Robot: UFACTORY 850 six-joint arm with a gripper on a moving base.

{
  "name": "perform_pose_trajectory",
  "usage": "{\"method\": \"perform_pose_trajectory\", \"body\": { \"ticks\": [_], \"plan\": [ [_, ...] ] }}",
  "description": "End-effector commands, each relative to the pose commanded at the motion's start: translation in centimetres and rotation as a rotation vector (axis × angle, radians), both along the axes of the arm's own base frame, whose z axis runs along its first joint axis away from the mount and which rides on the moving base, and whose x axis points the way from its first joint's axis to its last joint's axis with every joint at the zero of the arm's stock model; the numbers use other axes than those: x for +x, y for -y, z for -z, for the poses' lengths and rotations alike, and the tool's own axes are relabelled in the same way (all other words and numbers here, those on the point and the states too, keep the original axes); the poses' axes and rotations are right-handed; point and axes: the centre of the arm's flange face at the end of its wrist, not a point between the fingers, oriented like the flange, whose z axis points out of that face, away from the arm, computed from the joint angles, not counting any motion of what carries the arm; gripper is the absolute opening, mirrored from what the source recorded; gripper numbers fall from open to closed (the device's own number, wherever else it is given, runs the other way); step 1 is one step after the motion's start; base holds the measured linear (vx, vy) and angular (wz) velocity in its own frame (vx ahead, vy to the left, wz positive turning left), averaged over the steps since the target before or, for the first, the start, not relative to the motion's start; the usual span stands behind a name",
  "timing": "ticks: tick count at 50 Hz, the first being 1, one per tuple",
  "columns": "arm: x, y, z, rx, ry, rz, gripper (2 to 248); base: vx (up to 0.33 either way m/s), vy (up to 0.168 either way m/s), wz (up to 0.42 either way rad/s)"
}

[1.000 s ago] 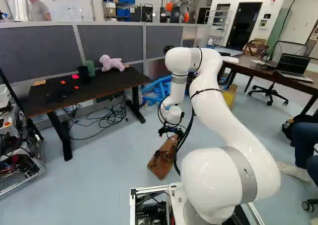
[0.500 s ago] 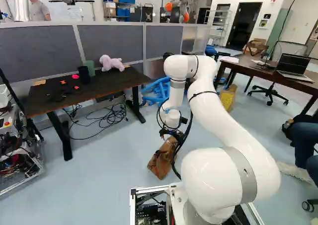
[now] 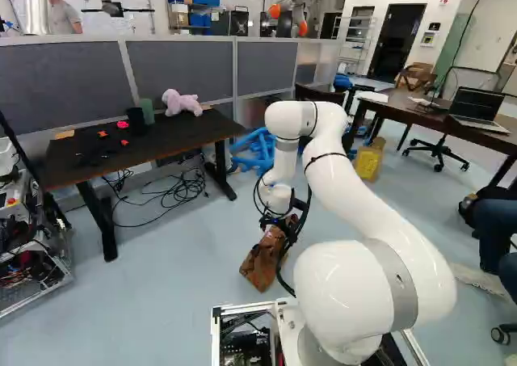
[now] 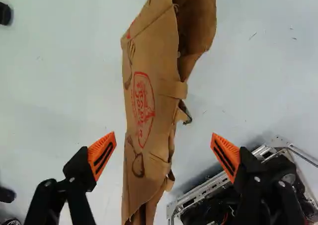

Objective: Pick up the bag on the ground and place it on the table

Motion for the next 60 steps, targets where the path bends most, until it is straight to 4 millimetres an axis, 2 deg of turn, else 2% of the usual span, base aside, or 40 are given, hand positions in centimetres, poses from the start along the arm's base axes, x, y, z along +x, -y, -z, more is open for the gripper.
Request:
{"method": "perform_pose_trajectory", "body": {
  "ticks": [58, 59, 60],
  "plan": [
    [0.5, 0.0, 8.7, 0.004, -0.031, 0.032, 245, 0.0, 0.0, 0.0],
    [0.5, 0.0, 8.7, 0.004, -0.031, 0.032, 213, 0.0, 0.0, 0.0],
    [0.5, 0.0, 8.8, 0.004, -0.031, 0.032, 213, 0.0, 0.0, 0.0]
  ]
}}
